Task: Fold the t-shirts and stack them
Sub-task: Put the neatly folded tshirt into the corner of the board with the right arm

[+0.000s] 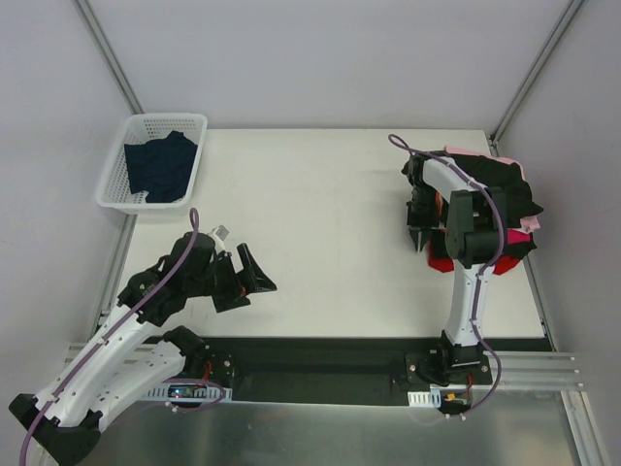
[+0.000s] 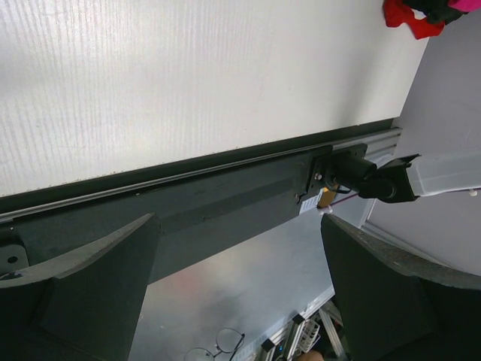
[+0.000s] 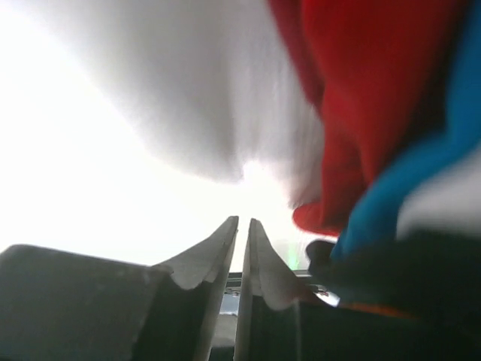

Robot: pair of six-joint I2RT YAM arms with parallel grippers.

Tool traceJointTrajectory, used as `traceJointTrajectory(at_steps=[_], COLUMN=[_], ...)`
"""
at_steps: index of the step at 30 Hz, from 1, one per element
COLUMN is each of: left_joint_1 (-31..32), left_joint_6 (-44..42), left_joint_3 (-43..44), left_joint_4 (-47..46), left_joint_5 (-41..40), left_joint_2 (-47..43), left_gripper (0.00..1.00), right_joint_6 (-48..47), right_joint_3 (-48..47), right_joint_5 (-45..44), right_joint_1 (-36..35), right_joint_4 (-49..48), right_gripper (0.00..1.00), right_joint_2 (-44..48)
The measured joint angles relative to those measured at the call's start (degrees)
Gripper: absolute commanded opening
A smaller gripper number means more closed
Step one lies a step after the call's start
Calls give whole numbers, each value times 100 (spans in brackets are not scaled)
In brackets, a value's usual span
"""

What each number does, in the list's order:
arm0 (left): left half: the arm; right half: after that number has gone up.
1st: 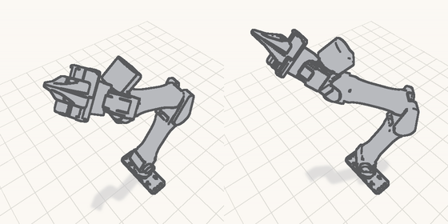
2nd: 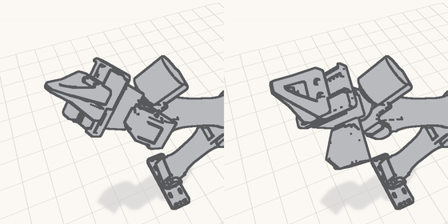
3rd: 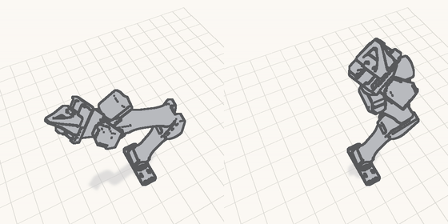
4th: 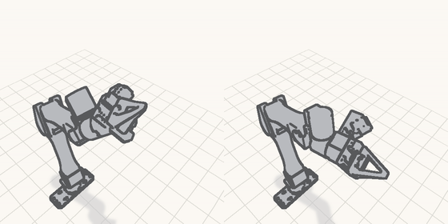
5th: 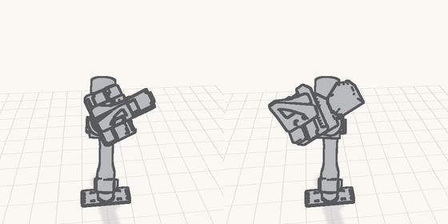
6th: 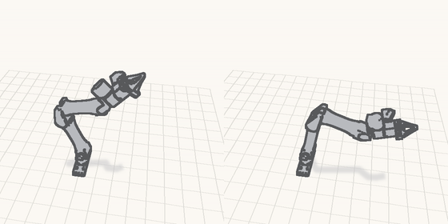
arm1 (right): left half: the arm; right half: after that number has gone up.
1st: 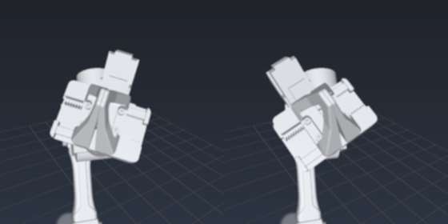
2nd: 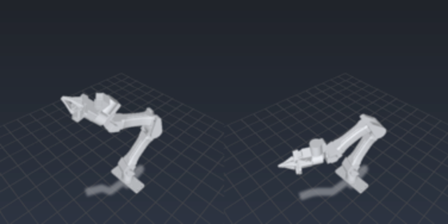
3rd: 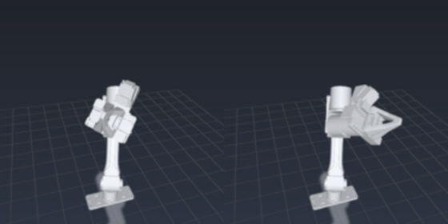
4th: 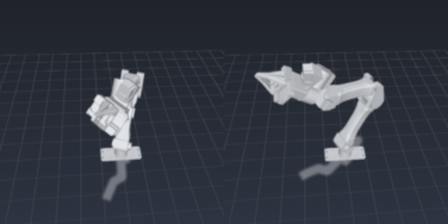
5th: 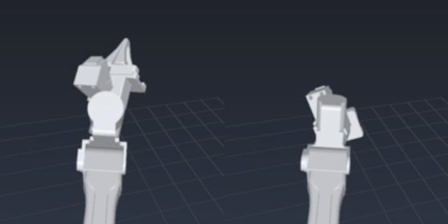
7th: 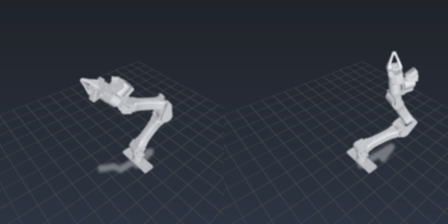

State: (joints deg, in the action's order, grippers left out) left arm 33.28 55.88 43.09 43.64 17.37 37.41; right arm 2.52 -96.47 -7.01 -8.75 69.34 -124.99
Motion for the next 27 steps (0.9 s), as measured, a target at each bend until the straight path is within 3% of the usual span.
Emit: traceJointTrajectory(at_steps=[7,14,16,17,19,27], left_joint_1=[0,0,0,0,0,-48], left_joint_6=[-46,-175,-219,-245,-304,-892], left_joint_3=[0,2,33,59,162,1176], left_joint_4=[0,2,48,79,203,1040], left_joint_5=[-2,-9,-48,-105,-205,-922], left_joint_2=[35,61,96,116,190,981], left_gripper=[95,99,99,99,99,99], right_joint_6=[4,-20,-11,4,44,358], right_joint_3=[-114,-767,-785,-785,-782,-492], right_joint_5=[686,1375,1443,1471,1460,542], right_joint_1=[-138,-1193,-1478,-1580,-1803,-2968], right_joint_4=[-11,-83,-72,-55,-13,210], right_gripper=[18,25,33,44,95,96], right_joint_2=[614,1211,1469,1582,1917,3414])
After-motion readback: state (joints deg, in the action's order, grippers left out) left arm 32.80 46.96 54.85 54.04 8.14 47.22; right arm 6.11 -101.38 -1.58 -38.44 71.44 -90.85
